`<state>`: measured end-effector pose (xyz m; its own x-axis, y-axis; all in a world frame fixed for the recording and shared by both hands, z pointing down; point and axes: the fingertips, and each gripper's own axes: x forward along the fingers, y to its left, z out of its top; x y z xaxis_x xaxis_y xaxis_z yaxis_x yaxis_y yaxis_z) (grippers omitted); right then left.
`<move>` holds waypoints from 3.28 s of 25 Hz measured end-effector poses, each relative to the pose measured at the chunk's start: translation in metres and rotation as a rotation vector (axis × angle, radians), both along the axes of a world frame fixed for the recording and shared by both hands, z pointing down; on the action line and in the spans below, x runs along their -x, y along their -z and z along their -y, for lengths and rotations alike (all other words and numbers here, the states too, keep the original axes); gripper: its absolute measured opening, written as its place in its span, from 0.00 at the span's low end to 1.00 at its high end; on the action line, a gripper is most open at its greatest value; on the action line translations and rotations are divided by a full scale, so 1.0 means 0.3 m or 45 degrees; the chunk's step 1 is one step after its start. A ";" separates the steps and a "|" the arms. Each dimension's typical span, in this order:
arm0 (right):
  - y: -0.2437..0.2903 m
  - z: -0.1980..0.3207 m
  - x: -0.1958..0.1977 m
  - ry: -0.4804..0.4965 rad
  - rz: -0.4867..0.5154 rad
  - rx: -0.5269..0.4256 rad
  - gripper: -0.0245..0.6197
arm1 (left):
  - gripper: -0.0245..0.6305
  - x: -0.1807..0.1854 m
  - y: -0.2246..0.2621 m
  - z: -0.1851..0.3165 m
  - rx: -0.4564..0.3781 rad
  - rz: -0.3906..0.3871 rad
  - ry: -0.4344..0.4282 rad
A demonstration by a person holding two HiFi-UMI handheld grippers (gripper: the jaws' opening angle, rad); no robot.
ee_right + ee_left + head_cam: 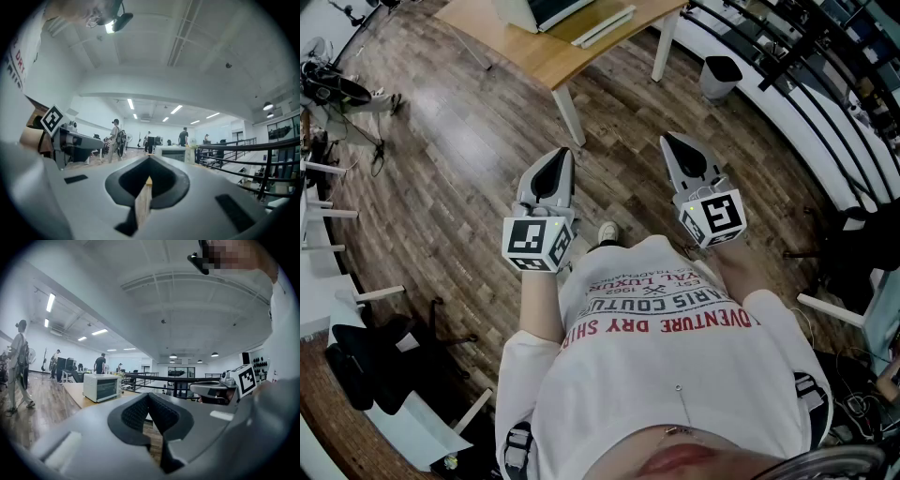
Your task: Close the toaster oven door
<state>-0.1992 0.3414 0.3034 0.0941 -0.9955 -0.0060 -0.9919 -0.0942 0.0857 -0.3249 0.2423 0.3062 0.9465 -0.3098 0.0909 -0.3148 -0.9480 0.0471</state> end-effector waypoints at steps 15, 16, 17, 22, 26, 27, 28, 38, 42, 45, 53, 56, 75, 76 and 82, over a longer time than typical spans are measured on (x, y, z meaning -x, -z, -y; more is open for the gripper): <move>-0.038 -0.130 0.010 -0.003 0.063 0.012 0.02 | 0.06 0.008 -0.042 -0.134 0.028 0.011 -0.002; -0.045 -0.140 0.005 -0.008 0.071 0.012 0.02 | 0.06 0.006 -0.051 -0.142 0.035 0.010 -0.001; -0.053 -0.149 -0.002 -0.014 0.078 0.014 0.02 | 0.06 0.002 -0.060 -0.149 0.042 0.010 -0.002; -0.084 -0.175 -0.044 -0.048 0.126 0.030 0.02 | 0.31 -0.044 -0.108 -0.164 0.029 0.080 -0.014; -0.085 -0.158 -0.085 -0.078 0.119 0.020 0.02 | 0.32 -0.083 -0.115 -0.128 0.024 0.085 -0.018; -0.085 -0.150 -0.099 -0.089 0.117 0.015 0.02 | 0.32 -0.096 -0.119 -0.116 0.026 0.085 -0.023; -0.089 -0.141 -0.114 -0.099 0.115 0.013 0.02 | 0.32 -0.111 -0.125 -0.103 0.028 0.088 -0.029; -0.134 0.122 -0.324 -0.148 0.093 0.069 0.02 | 0.32 -0.338 -0.180 0.195 0.081 0.066 -0.056; -0.132 0.295 -0.430 -0.158 0.081 0.094 0.02 | 0.32 -0.447 -0.190 0.372 0.107 0.057 -0.064; -0.122 0.429 -0.499 -0.153 0.064 0.105 0.02 | 0.32 -0.516 -0.179 0.516 0.109 0.044 -0.064; -0.146 0.731 -0.666 -0.141 0.055 0.126 0.02 | 0.32 -0.648 -0.197 0.846 0.113 0.059 -0.014; -0.137 0.807 -0.703 -0.126 0.058 0.113 0.02 | 0.32 -0.680 -0.207 0.900 0.123 0.074 -0.009; -0.198 1.298 -1.086 0.296 0.061 0.240 0.02 | 0.32 -0.952 -0.332 1.178 0.269 0.136 0.399; -0.199 1.319 -1.108 0.328 0.062 0.247 0.02 | 0.32 -0.971 -0.346 1.187 0.285 0.141 0.429; -0.290 1.446 -1.214 0.551 0.052 0.339 0.02 | 0.32 -1.057 -0.505 1.210 0.409 0.216 0.627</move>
